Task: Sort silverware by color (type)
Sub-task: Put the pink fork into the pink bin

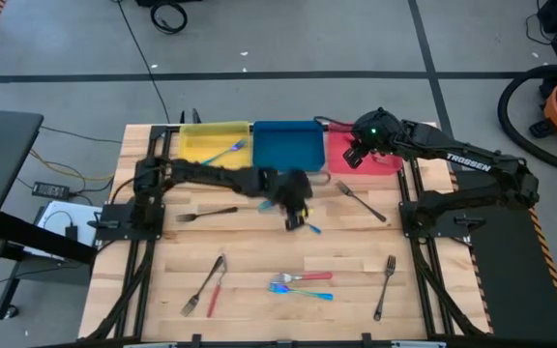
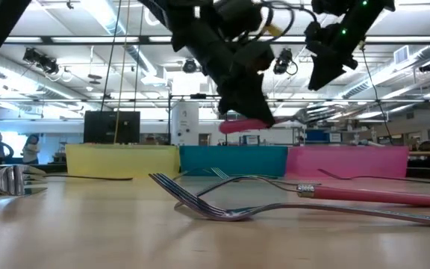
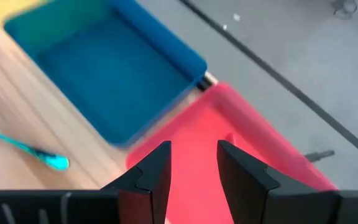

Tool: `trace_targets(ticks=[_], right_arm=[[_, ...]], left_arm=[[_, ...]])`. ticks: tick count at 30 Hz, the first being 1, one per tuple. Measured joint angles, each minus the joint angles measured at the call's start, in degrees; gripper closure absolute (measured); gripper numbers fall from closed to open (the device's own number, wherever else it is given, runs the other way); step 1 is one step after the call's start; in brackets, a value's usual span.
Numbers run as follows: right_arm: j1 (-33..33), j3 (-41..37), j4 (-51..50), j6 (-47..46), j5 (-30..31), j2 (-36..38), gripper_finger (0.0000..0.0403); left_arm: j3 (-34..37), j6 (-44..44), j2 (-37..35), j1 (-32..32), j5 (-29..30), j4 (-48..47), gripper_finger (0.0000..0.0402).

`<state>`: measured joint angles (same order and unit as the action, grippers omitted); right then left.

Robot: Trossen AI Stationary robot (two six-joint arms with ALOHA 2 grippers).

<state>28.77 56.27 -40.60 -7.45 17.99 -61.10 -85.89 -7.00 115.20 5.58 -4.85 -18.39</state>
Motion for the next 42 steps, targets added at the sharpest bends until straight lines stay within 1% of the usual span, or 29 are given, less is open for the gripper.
trace_targets(ticks=[2, 7, 14, 18, 23, 28, 36, 40, 42], right_arm=[[-0.01, 0.00, 2.52, -0.10, 0.11, 1.06, 0.0266], [-0.02, 0.00, 8.41, -0.10, -0.81, 3.32, 0.0266], [-0.23, 0.00, 14.83, -0.25, -6.87, 4.17, 0.0266], [-0.28, 0.00, 19.26, 2.64, -9.27, 4.16, 0.0266], [0.04, -0.02, 25.97, 4.50, -15.25, 6.14, 0.0266], [0.27, 0.00, 32.53, 5.12, -17.05, 9.04, 0.0266], [2.70, 0.00, 29.31, 5.69, -13.22, 12.69, 0.0266], [3.32, 0.00, 26.06, 6.22, -13.15, 12.31, 0.0266], [3.30, 0.00, 24.37, 7.48, -13.13, 11.28, 0.0266]], left_arm=[[0.04, 0.51, 0.02, 3.22, -1.01, 1.09, 0.0377], [0.04, 0.74, 0.02, 10.02, -6.57, 5.81, 0.0377], [0.02, 0.81, -0.36, 14.06, -13.23, 17.25, 0.0369], [0.02, 0.43, -0.35, 15.52, -13.56, 24.76, 0.0374], [0.02, -1.60, -0.35, 17.30, -13.56, 34.78, 0.0374], [0.02, -1.75, -0.35, 18.95, -13.54, 39.07, 0.0372], [0.02, -1.80, -0.35, 20.61, -13.53, 46.27, 0.0372], [0.02, -1.78, -0.35, 20.90, -13.53, 51.04, 0.0372], [0.02, -1.41, -0.35, 20.90, -13.50, 51.63, 0.0372]])
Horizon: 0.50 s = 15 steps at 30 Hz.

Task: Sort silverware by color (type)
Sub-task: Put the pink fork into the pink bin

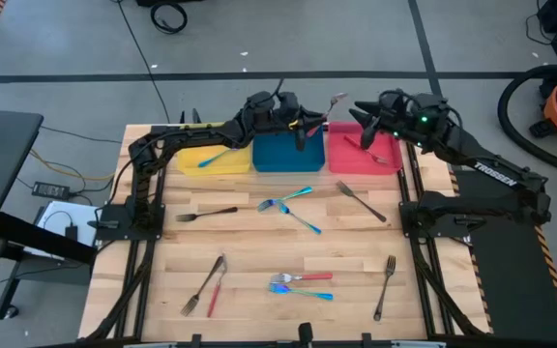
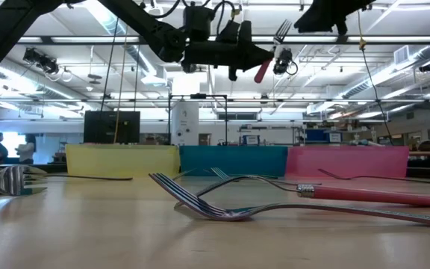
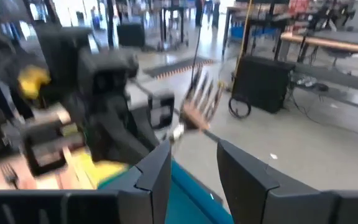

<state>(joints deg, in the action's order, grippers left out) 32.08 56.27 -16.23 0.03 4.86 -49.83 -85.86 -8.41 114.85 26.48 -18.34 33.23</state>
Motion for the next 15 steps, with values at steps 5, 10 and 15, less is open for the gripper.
trace_targets(ticks=[5, 10, 15], right_arm=[[0.00, -0.02, -0.02, 4.87, 0.00, -2.76, 0.0266], [0.00, -0.02, 0.30, 5.70, -0.60, -5.33, 0.0266], [-0.09, -0.02, 1.06, 5.74, -6.41, -6.86, 0.0266]], left_arm=[[0.00, 0.08, 0.00, 0.09, -4.41, -0.02, 0.0372], [0.00, 1.03, 0.00, -0.09, -9.25, 0.00, 0.0372], [0.00, 1.62, 0.00, -0.06, -9.84, -0.12, 0.0372]])
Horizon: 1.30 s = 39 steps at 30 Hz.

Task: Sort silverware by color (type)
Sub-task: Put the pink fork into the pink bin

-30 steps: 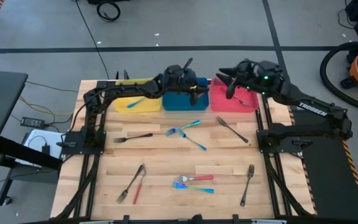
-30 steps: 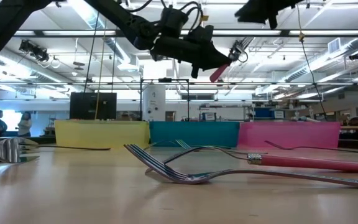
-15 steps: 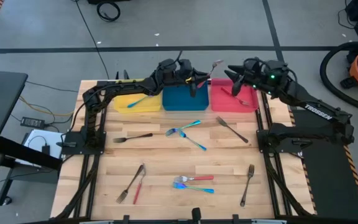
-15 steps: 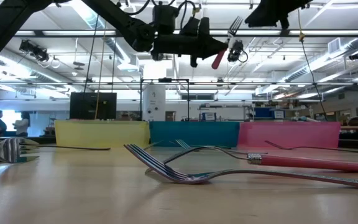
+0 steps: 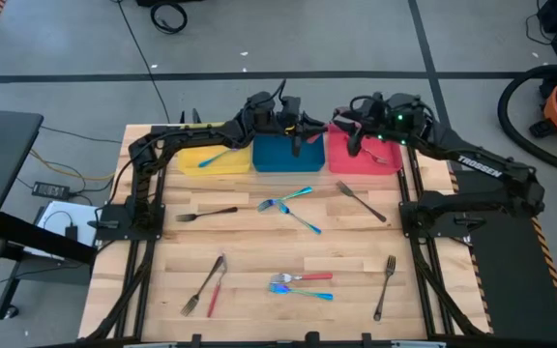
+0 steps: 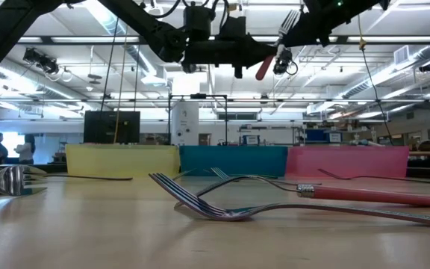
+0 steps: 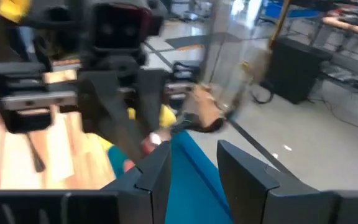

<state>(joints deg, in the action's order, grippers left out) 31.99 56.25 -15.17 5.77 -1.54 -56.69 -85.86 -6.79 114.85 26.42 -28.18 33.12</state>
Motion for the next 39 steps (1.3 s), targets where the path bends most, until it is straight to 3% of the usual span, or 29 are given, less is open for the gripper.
trace_targets(ticks=[18, 22, 28, 35, 39], right_arm=[[-0.04, 0.02, 6.49, -6.48, -3.01, -3.21, 0.0267], [-0.06, 0.02, 6.16, -6.23, -4.14, -2.86, 0.0296], [-0.09, 0.02, 6.43, -7.04, -7.34, -2.29, 0.0385], [-0.03, 0.00, 5.25, -5.59, -6.56, -2.18, 0.0391], [0.02, 0.00, 4.22, -3.69, -1.21, -1.90, 0.0394]], left_arm=[[0.00, 0.04, 0.00, -0.74, -1.34, -0.30, 0.0372], [0.00, 0.11, 0.00, -0.70, -1.50, -0.32, 0.0372], [0.00, 1.15, 0.00, -0.05, -2.18, -0.44, 0.0363], [0.00, 1.18, 0.00, 0.16, -1.16, -0.72, 0.0319], [-0.02, 1.22, -0.01, 0.90, -1.22, -0.91, 0.0301]])
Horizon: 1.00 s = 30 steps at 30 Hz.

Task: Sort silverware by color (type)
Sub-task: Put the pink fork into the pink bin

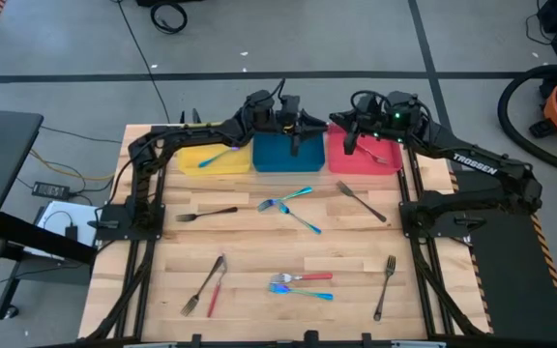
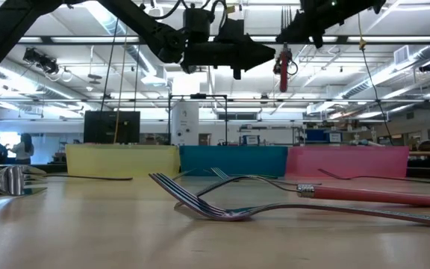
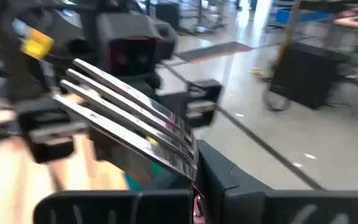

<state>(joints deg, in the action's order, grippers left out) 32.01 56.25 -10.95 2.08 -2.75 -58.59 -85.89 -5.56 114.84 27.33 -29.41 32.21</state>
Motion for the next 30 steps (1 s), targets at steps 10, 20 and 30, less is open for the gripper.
trace_targets(ticks=[10, 20, 30], right_arm=[[2.17, 0.00, -11.53, 1.14, 14.67, -2.05, 0.0394], [7.15, 0.00, -18.95, 0.99, 19.46, -12.02, 0.0394], [11.20, 0.00, -23.56, 0.68, 19.24, -22.04, 0.0394]], left_arm=[[-0.04, 7.18, -4.68, 4.16, 0.11, -22.52, 0.0281], [-0.04, 18.31, -7.99, 4.79, 0.95, -47.06, 0.0280], [-0.02, 21.29, -8.08, 3.75, 3.78, -65.12, 0.0280]])
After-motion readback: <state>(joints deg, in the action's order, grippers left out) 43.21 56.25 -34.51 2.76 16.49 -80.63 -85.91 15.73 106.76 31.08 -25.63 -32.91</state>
